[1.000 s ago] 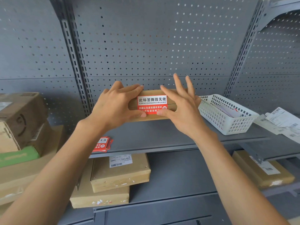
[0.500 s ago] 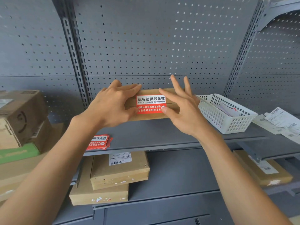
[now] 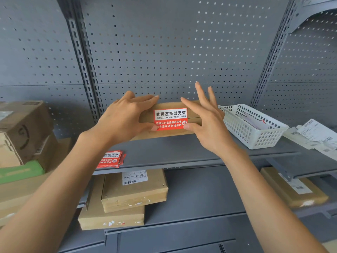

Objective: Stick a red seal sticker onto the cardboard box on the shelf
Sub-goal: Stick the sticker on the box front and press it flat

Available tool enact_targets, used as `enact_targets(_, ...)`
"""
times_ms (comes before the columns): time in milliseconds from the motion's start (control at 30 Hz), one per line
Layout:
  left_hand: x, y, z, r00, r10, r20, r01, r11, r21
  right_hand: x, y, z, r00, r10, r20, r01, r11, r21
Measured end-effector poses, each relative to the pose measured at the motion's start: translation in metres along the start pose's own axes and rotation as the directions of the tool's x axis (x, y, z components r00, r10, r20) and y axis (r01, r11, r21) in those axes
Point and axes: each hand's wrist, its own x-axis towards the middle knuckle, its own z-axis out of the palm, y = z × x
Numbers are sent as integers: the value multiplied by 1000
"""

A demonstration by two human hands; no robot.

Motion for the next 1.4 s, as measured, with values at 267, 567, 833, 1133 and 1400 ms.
enact_targets(267, -7, -2, -5, 998, -68, -8, 67, 990, -126, 1, 4, 2, 999, -15, -28, 18, 994, 110)
enact_targets(567, -2, 37, 29, 912, -283, -296, 290, 957, -21, 6, -26, 48, 912, 189, -365, -197, 980, 15)
enact_targets(833, -4, 20, 32, 923, -239, -302, 205, 968, -142, 7, -16, 44, 922, 173, -346, -145, 984, 106)
enact_targets(1133, -6, 12, 26, 927, -248, -283, 195, 960, -202, 8, -14, 41, 923, 103, -371, -51, 988, 146)
enact_targets(1400, -7, 6, 24, 962, -172, -212, 150, 982, -119, 5, -3, 32, 988, -14, -156, 17, 1000, 22)
